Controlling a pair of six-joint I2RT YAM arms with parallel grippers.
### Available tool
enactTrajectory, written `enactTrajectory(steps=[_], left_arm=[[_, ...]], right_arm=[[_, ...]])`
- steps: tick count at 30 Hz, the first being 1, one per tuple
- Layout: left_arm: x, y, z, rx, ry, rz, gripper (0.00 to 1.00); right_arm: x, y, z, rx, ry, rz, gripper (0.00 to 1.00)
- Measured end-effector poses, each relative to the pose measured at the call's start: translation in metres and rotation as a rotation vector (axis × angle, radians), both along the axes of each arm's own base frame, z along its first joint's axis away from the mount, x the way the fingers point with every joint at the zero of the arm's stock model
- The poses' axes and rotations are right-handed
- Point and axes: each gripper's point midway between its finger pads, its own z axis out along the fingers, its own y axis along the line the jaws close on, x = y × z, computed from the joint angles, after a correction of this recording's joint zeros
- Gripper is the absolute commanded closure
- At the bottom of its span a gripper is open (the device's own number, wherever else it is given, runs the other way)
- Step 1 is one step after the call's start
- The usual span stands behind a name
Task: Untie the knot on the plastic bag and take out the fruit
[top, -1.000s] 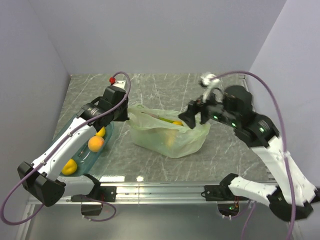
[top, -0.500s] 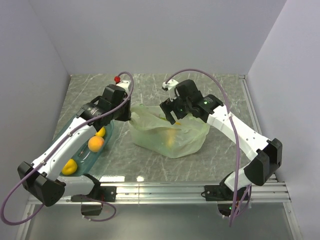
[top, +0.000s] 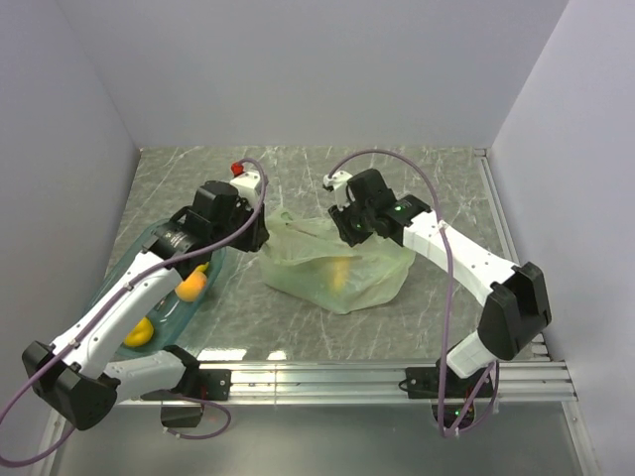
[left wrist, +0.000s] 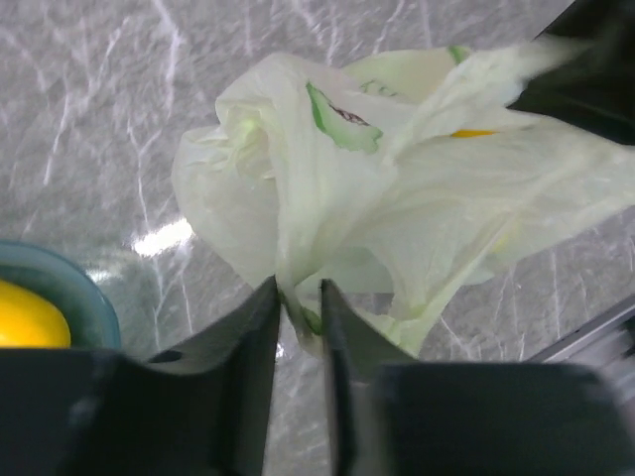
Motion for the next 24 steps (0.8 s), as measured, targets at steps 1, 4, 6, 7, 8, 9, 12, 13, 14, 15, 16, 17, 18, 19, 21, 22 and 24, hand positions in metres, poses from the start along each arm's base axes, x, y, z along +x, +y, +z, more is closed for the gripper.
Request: enactTrajectory(steps=[1, 4, 6, 7, 8, 9, 12, 13, 14, 15, 16, 17, 18, 19, 21, 22, 24], left_arm=[[-0.001, -0.002, 0.004, -0.008, -0.017, -0.021, 0.57], [-0.003, -0.007, 0.016, -0.023, -0.067, -0.076, 0.28], [-0.006, -0.01, 0.027, -0.027, -0.116, -0.132, 0.24], [-0.008, -0.013, 0.033, -0.031, -0.147, -0.168, 0.23], [-0.01, -0.017, 0.041, -0.031, -0.183, -0.207, 0.22], [-0.013, -0.022, 0.049, -0.029, -0.221, -0.249, 0.21], [-0.024, -0.051, 0.069, -0.008, -0.326, -0.404, 0.2], [-0.029, -0.062, 0.072, 0.002, -0.351, -0.457, 0.2], [-0.032, -0.076, 0.074, 0.017, -0.375, -0.516, 0.2], [-0.036, -0.088, 0.073, 0.027, -0.391, -0.566, 0.2], [-0.038, -0.099, 0.069, 0.043, -0.398, -0.607, 0.2], [-0.039, -0.108, 0.061, 0.062, -0.399, -0.645, 0.19], [-0.04, -0.116, 0.051, 0.087, -0.394, -0.682, 0.19], [-0.038, -0.122, 0.042, 0.107, -0.394, -0.706, 0.19], [-0.037, -0.128, 0.022, 0.15, -0.386, -0.75, 0.19], [-0.036, -0.129, 0.011, 0.174, -0.384, -0.772, 0.18], [-0.034, -0.13, -0.007, 0.217, -0.381, -0.806, 0.18]], right_arm=[[-0.002, 0.003, -0.007, 0.007, 0.025, 0.011, 0.78], [-0.009, 0.012, -0.02, 0.04, 0.091, 0.019, 1.0], [-0.012, 0.017, -0.024, 0.056, 0.118, 0.03, 1.0], [-0.013, 0.018, -0.025, 0.062, 0.129, 0.032, 1.0], [-0.014, 0.02, -0.026, 0.07, 0.138, 0.034, 1.0], [-0.015, 0.021, -0.026, 0.077, 0.146, 0.034, 1.0], [-0.018, 0.025, -0.025, 0.105, 0.168, 0.036, 1.0], [-0.019, 0.026, -0.023, 0.117, 0.178, 0.035, 1.0], [-0.02, 0.027, -0.022, 0.128, 0.184, 0.034, 1.0], [-0.02, 0.027, -0.021, 0.138, 0.192, 0.034, 1.0], [-0.02, 0.028, -0.02, 0.145, 0.197, 0.032, 1.0], [-0.02, 0.028, -0.019, 0.156, 0.204, 0.026, 1.0], [-0.02, 0.028, -0.018, 0.166, 0.212, 0.022, 1.0], [-0.02, 0.028, -0.017, 0.175, 0.219, 0.016, 1.0], [-0.019, 0.028, -0.015, 0.193, 0.231, 0.008, 1.0], [-0.02, 0.029, -0.014, 0.2, 0.236, 0.006, 1.0], [-0.02, 0.029, -0.014, 0.211, 0.247, 0.002, 1.0]])
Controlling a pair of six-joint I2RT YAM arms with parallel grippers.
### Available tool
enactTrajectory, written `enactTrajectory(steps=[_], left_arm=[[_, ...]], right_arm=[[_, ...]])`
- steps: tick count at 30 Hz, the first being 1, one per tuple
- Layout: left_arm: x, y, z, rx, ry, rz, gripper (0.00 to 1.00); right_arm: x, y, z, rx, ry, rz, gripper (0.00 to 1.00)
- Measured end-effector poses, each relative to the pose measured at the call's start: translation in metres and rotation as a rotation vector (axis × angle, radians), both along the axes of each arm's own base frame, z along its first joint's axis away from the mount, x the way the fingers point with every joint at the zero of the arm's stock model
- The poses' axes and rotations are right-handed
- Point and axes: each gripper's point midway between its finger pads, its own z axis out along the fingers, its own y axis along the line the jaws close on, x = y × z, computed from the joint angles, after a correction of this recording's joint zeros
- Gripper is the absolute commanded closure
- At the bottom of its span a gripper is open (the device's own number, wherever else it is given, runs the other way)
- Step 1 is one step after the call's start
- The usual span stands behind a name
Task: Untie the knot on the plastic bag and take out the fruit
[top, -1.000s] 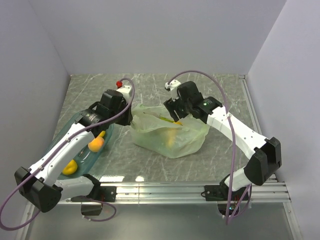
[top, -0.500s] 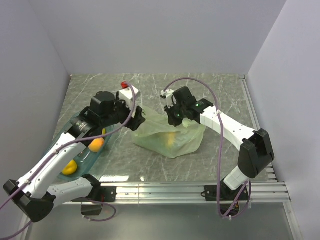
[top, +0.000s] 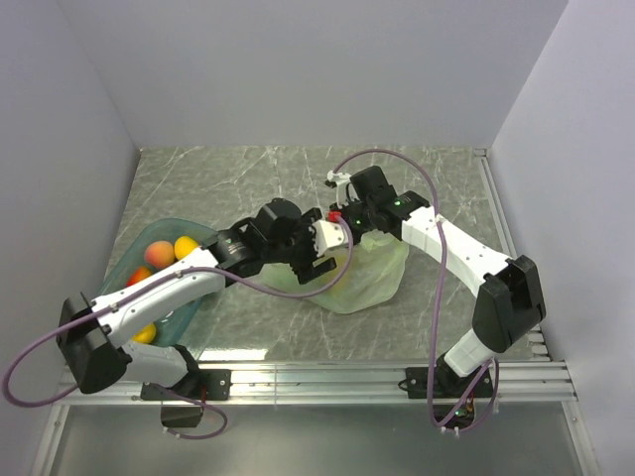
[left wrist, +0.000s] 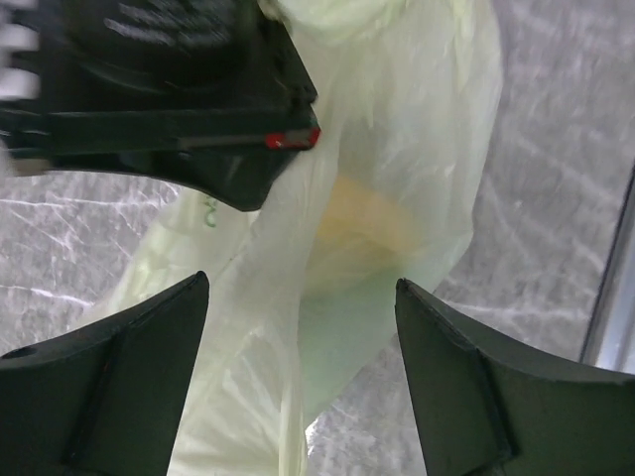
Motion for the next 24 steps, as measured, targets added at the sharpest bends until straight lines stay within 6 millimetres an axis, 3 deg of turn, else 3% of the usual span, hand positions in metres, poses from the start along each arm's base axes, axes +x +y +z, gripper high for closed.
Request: enactTrajectory(steps=[4, 9, 16, 20, 24], left_arm=[[0.008, -0.004, -0.024, 0.062, -0.032, -0.04, 0.18], [0.021, -0.013, -0.039, 0.085, -0.085, -0.061, 0.19], [0.028, -0.021, -0.069, 0.13, -0.077, -0.069, 0.29], [0.005, -0.018, -0.104, 0.143, 0.039, -0.049, 0.33], [-0.047, -0.01, -0.158, 0.157, 0.227, -0.04, 0.4]], right_arm=[[-0.002, 0.002, 0.001, 0.016, 0.015, -0.001, 1.0], [-0.004, 0.004, 0.002, 0.028, 0.026, 0.001, 1.0], [-0.004, 0.004, 0.003, 0.042, 0.039, -0.005, 1.0], [0.008, -0.005, 0.006, 0.067, 0.042, -0.058, 1.0], [0.035, -0.018, 0.001, 0.088, 0.039, -0.145, 1.0]])
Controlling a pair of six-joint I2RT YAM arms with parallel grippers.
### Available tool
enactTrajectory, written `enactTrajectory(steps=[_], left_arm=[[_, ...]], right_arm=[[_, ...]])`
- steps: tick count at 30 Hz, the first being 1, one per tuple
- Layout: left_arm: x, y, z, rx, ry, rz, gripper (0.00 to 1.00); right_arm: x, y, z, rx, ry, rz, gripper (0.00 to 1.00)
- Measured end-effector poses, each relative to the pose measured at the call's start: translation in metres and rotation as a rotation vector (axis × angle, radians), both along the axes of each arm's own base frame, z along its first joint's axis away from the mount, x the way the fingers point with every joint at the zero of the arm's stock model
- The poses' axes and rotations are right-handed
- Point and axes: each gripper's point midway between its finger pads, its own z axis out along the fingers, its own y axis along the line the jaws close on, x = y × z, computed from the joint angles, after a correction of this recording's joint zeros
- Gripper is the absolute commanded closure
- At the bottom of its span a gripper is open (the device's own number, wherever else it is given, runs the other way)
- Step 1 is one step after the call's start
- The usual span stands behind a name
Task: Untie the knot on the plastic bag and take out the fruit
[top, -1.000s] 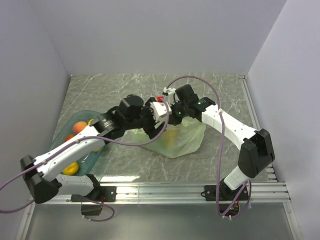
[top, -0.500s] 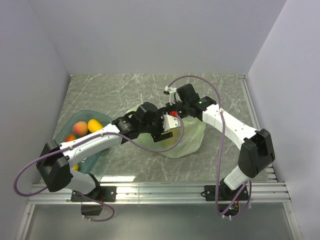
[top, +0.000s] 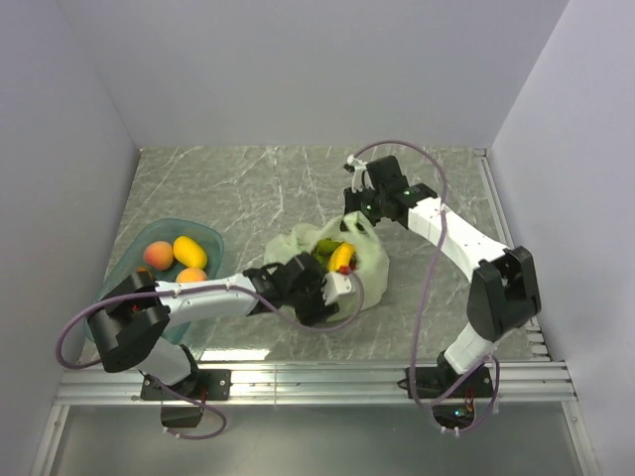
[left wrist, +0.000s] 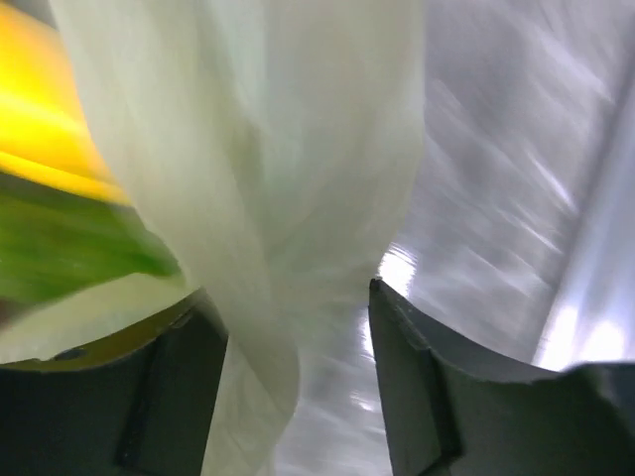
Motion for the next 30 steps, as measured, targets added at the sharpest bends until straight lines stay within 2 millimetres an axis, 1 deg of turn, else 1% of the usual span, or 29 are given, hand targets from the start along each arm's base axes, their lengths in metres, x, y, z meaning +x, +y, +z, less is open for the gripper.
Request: enactTrajectory(steps=[2, 4, 5, 7, 9, 10, 12, 13, 14, 15, 16, 18, 19, 20, 21, 22, 24, 25, 27, 28, 30], left_arm=[[-0.032, 0.01, -0.025, 0.041, 0.112, 0.024, 0.43], [-0.052, 0.008, -0.032, 0.051, 0.176, 0.034, 0.51], [-0.058, 0.005, -0.032, 0.044, 0.203, 0.046, 0.53], [-0.064, -0.002, -0.033, 0.021, 0.25, 0.081, 0.58], [-0.067, -0.006, -0.038, 0.011, 0.293, 0.121, 0.59], [-0.069, -0.007, -0.041, 0.009, 0.319, 0.145, 0.63], [-0.072, -0.007, -0.05, 0.002, 0.371, 0.2, 0.64], [-0.073, -0.009, -0.05, -0.012, 0.387, 0.221, 0.64], [-0.073, -0.011, -0.05, -0.031, 0.404, 0.249, 0.65], [-0.072, -0.012, -0.05, -0.048, 0.416, 0.272, 0.64], [-0.072, -0.013, -0.05, -0.065, 0.431, 0.301, 0.58], [-0.072, -0.016, -0.048, -0.087, 0.459, 0.34, 0.49], [-0.072, -0.017, -0.046, -0.094, 0.467, 0.354, 0.41], [-0.073, -0.018, -0.045, -0.098, 0.474, 0.363, 0.35], [-0.072, -0.018, -0.042, -0.102, 0.478, 0.382, 0.26], [-0.072, -0.017, -0.04, -0.101, 0.477, 0.397, 0.23], [-0.07, -0.011, -0.033, -0.087, 0.469, 0.439, 0.15], [-0.068, -0.009, -0.028, -0.088, 0.46, 0.463, 0.11], [-0.062, -0.008, -0.006, -0.127, 0.44, 0.495, 0.06], [-0.058, -0.01, 0.009, -0.166, 0.425, 0.509, 0.04], [-0.051, -0.013, 0.046, -0.259, 0.4, 0.529, 0.03]], right_arm=[[0.016, -0.003, -0.013, -0.008, 0.015, -0.041, 1.0], [0.031, -0.007, -0.036, -0.029, 0.043, -0.076, 1.0], [0.036, -0.009, -0.048, -0.038, 0.066, -0.096, 1.0], [0.042, -0.013, -0.068, -0.051, 0.105, -0.125, 1.0], [0.049, -0.019, -0.081, -0.057, 0.129, -0.164, 1.0], [0.053, -0.022, -0.084, -0.058, 0.134, -0.186, 1.0], [0.063, -0.032, -0.084, -0.056, 0.13, -0.234, 1.0], [0.068, -0.037, -0.082, -0.055, 0.122, -0.256, 1.0], [0.074, -0.041, -0.08, -0.053, 0.115, -0.278, 0.98], [0.08, -0.045, -0.078, -0.05, 0.108, -0.293, 0.94], [0.083, -0.046, -0.076, -0.048, 0.102, -0.301, 0.8], [0.086, -0.049, -0.074, -0.048, 0.09, -0.311, 0.57], [0.086, -0.049, -0.072, -0.048, 0.087, -0.313, 0.38], [0.086, -0.049, -0.068, -0.047, 0.08, -0.313, 0.31], [0.084, -0.048, -0.062, -0.05, 0.065, -0.307, 0.26], [0.081, -0.048, -0.054, -0.052, 0.052, -0.3, 0.2], [0.072, -0.044, -0.027, -0.046, 0.008, -0.29, 0.16], [0.066, -0.041, -0.009, -0.036, -0.024, -0.282, 0.13], [0.051, -0.034, 0.028, -0.014, -0.1, -0.266, 0.12], [0.042, -0.028, 0.048, 0.005, -0.137, -0.257, 0.11], [0.02, -0.016, 0.083, 0.046, -0.203, -0.236, 0.11]])
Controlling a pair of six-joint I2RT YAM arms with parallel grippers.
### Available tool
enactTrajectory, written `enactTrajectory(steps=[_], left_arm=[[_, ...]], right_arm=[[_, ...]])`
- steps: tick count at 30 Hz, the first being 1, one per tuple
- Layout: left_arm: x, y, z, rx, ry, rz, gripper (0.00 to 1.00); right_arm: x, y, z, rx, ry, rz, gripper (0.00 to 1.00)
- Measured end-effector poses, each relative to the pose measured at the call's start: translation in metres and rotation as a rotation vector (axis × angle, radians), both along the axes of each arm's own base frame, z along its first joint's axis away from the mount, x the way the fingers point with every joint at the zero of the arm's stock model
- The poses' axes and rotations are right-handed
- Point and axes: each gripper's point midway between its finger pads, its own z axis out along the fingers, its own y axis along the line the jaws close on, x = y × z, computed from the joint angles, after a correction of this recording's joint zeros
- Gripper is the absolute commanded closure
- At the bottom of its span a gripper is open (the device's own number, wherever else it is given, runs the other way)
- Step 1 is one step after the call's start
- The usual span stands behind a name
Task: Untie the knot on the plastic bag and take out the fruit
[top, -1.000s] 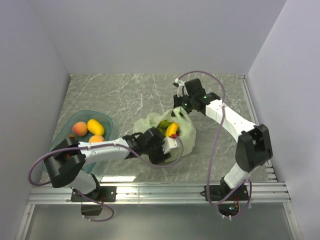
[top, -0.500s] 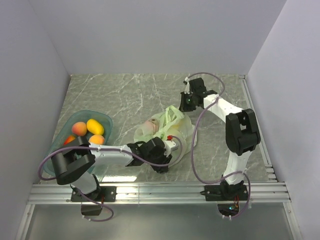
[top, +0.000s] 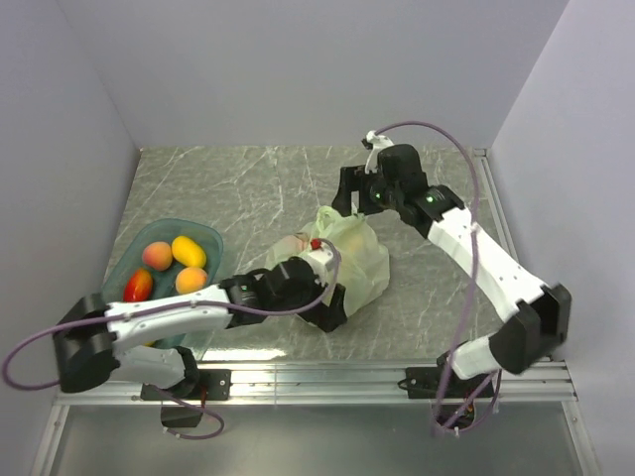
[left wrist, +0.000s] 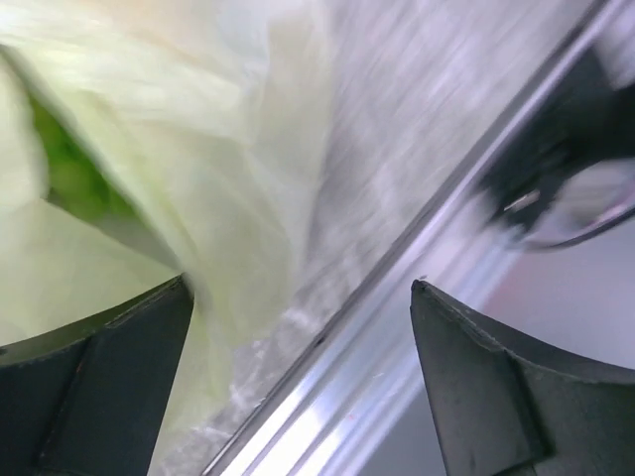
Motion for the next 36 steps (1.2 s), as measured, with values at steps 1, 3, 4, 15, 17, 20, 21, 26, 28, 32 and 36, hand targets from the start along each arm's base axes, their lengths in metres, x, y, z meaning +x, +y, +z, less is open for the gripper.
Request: enactTrajectory(steps=[1, 3, 4, 15, 17, 20, 21, 26, 28, 32, 36], left_arm=[[0.003, -0.001, 0.021, -0.047, -0.026, 0.018, 0.03], [0.007, 0.001, 0.051, -0.12, -0.055, 0.056, 0.04], [0.008, 0.004, 0.064, -0.153, -0.065, 0.082, 0.07], [0.031, 0.061, 0.077, -0.19, -0.08, 0.439, 0.12], [0.041, 0.066, 0.061, -0.131, -0.084, 0.496, 0.12], [0.053, 0.073, 0.037, -0.039, -0.09, 0.559, 0.15], [0.057, 0.076, 0.029, -0.009, -0.092, 0.576, 0.19], [0.074, 0.082, 0.006, 0.03, -0.092, 0.637, 0.4], [0.082, 0.085, -0.006, 0.043, -0.084, 0.666, 0.6], [0.091, 0.099, -0.039, 0.089, -0.044, 0.731, 0.99], [0.089, 0.118, -0.065, 0.108, 0.012, 0.782, 0.99]], right_arm=[[-0.009, 0.004, 0.012, 0.015, -0.023, 0.007, 0.11], [-0.03, 0.016, 0.029, 0.045, -0.052, 0.028, 0.12], [-0.038, 0.02, 0.031, 0.056, -0.051, 0.031, 0.13], [-0.067, 0.03, -0.042, 0.008, 0.152, -0.08, 0.18], [-0.068, 0.032, -0.044, 0.007, 0.157, -0.088, 0.18], [-0.069, 0.034, -0.046, 0.01, 0.16, -0.099, 0.22], [-0.069, 0.034, -0.047, 0.01, 0.162, -0.101, 0.29], [-0.07, 0.033, -0.063, -0.006, 0.184, -0.112, 0.85], [-0.073, 0.027, -0.078, -0.026, 0.207, -0.128, 1.0], [-0.084, -0.006, -0.118, -0.059, 0.262, -0.199, 1.0], [-0.102, -0.07, -0.154, -0.058, 0.325, -0.36, 1.0]])
